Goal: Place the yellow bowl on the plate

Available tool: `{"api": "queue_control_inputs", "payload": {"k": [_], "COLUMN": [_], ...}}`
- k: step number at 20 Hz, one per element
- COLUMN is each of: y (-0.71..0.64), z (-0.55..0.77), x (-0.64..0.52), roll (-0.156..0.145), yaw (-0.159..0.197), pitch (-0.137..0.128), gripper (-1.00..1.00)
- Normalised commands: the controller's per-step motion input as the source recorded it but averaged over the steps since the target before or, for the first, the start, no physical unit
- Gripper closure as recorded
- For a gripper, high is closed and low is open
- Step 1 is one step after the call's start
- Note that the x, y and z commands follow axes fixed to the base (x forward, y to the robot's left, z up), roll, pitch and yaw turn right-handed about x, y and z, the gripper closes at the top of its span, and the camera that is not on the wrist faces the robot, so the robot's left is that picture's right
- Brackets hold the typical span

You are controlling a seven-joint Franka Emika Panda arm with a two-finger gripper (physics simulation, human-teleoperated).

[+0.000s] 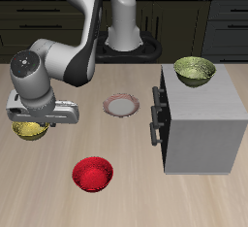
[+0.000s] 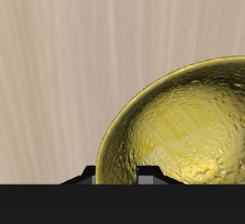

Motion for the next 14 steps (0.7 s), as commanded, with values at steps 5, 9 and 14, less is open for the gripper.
{"api": "queue_control_inputs", "payload": {"k": [5,9,14], "y": [0.12,0.08,0.22], "z": [0.27,0.26,0.29], "x": [-0.16,-0.18,-0.29], "roll": [-0.005,0.021,0.037], "yaw": [0.007,-0.016,-0.005], "pitch": [-0.016,-0.038,-0.08], "gripper": [1.0,1.0,1.0]}}
